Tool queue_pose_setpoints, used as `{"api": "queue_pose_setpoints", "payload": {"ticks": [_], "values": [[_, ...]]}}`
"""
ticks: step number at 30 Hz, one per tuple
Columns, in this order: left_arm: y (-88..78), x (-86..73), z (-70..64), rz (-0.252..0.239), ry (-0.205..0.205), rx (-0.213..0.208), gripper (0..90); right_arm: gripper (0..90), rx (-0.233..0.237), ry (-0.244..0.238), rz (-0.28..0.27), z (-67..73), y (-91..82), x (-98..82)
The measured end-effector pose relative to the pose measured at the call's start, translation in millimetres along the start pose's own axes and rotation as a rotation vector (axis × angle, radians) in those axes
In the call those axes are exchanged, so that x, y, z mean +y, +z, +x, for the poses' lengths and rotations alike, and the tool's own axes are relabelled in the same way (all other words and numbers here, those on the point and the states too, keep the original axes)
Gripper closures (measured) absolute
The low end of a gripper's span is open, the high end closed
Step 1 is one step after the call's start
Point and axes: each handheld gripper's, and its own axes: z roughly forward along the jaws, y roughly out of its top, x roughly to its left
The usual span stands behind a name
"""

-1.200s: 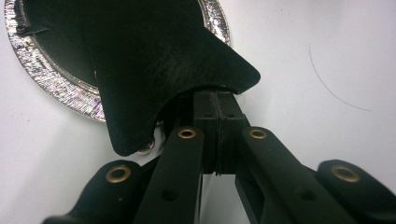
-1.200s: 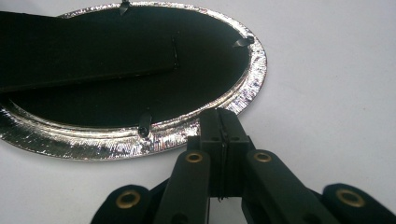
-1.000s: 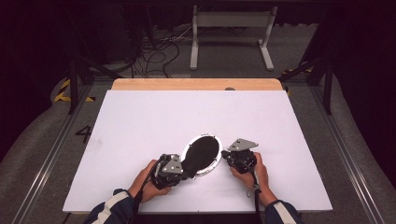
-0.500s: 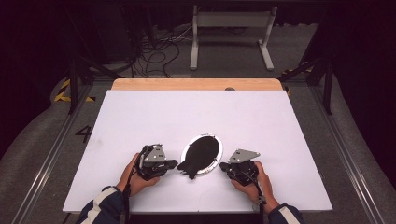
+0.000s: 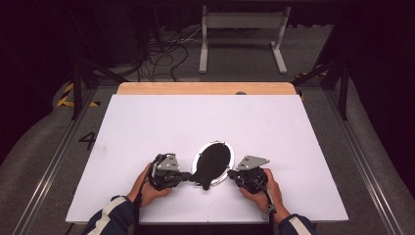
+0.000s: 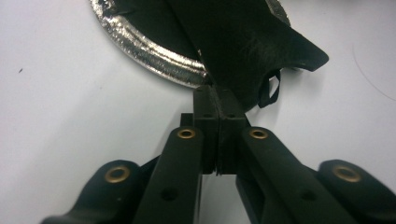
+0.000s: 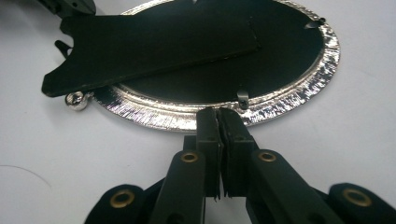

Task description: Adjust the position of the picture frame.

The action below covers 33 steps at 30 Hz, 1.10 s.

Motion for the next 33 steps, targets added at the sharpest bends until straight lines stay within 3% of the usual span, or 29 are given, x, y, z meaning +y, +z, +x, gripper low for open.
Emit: {"api": "queue_pose_setpoints", "payload": {"ticks": [3, 10, 18, 25, 29, 33], "values": [[3.0, 0.9, -1.9, -0.009, -0.009, -0.021, 89.7, 88.0, 0.002, 0.028, -0.008, -6.8, -0.9, -1.8], [10.2, 6.8, -6.8, -0.016, -0.015, 0.005, 90.0, 87.9, -0.008, 0.055, -0.013, -11.6, -0.9, -2.3], [15.6, 11.9, -10.2, -0.016, -0.005, 0.000, 90.0, 88.3, -0.036, 0.106, -0.018, -25.7, 4.8, 2.7], [22.4, 18.9, -14.7, -0.012, 0.019, 0.017, 90.0, 88.1, -0.096, 0.110, -0.021, -33.6, 10.6, 7.6], [22.5, 19.0, -15.2, -0.013, 0.026, 0.027, 89.9, 84.0, -0.081, 0.096, -0.018, -30.0, 6.7, 4.6], [20.2, 18.7, -14.3, 0.003, 0.043, 0.011, 87.1, 83.3, -0.055, 0.047, -0.005, -17.0, 0.0, -0.2]]}}
